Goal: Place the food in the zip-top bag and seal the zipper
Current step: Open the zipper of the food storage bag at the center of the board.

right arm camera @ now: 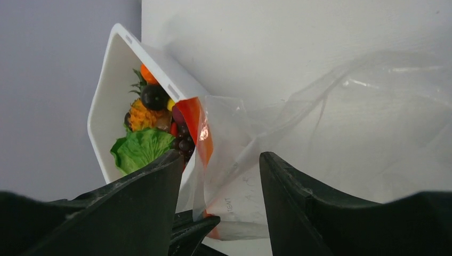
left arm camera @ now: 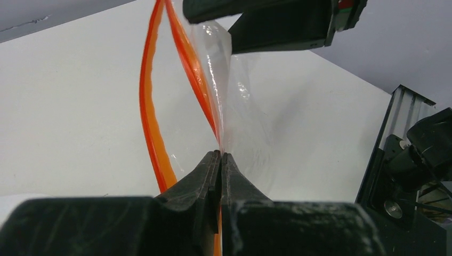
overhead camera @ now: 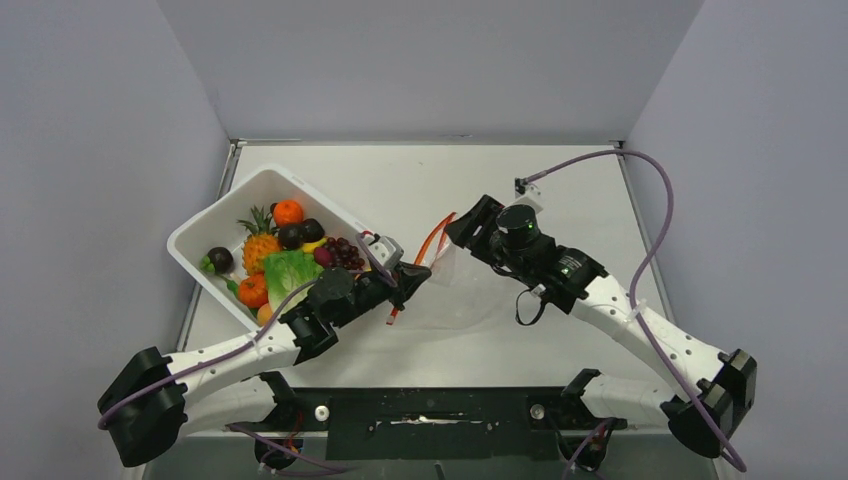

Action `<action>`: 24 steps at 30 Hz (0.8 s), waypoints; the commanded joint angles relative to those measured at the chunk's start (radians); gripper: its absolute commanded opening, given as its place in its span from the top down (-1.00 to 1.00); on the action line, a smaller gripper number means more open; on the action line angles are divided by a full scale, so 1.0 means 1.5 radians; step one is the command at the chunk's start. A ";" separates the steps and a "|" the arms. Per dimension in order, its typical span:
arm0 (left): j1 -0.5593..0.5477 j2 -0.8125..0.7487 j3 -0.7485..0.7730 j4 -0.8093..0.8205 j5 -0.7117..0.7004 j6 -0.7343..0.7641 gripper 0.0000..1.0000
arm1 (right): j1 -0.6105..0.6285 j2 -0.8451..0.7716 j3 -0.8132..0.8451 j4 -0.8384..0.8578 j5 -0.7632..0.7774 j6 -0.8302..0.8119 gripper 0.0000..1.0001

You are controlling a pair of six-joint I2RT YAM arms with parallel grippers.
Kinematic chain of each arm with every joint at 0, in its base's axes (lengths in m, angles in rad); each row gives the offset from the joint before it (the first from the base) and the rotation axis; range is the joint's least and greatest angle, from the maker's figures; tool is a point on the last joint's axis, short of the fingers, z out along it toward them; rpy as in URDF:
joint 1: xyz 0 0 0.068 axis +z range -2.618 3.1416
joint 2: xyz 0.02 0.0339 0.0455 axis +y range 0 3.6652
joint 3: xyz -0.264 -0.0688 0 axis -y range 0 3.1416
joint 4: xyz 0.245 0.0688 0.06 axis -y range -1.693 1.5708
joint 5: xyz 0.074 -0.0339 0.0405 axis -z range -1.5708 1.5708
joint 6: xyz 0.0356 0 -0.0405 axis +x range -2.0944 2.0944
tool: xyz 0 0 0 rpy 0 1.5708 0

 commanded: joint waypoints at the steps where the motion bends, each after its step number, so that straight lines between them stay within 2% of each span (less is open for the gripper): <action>1: -0.006 -0.007 0.025 0.013 -0.021 0.021 1.00 | 0.001 0.031 -0.003 0.119 -0.093 -0.017 -0.09; 5: -0.009 -0.011 0.014 0.022 -0.024 0.018 1.00 | 0.002 0.058 -0.001 0.120 -0.125 -0.010 -0.06; 9: -0.010 -0.024 0.009 0.021 -0.028 0.013 1.00 | 0.003 0.063 -0.003 0.089 -0.108 -0.006 -0.02; 10: -0.010 -0.028 0.007 0.019 -0.028 0.010 1.00 | 0.003 0.062 -0.003 0.079 -0.098 -0.011 0.11; 12: -0.010 -0.034 0.003 0.016 -0.029 0.002 1.00 | -0.001 0.056 -0.004 0.067 -0.074 -0.032 0.52; 13: -0.011 -0.037 0.003 0.012 -0.028 -0.003 1.00 | -0.004 0.049 -0.005 0.067 -0.071 -0.056 0.63; 15: -0.010 -0.049 0.010 -0.007 -0.026 -0.016 0.99 | -0.008 0.032 -0.005 0.075 -0.073 -0.106 0.73; 20: -0.010 -0.098 0.053 -0.096 -0.021 -0.048 0.49 | -0.009 -0.025 -0.034 0.117 -0.130 -0.236 0.80; 24: -0.011 -0.130 0.068 -0.160 -0.047 -0.080 0.35 | -0.009 -0.076 -0.067 0.154 -0.219 -0.313 0.80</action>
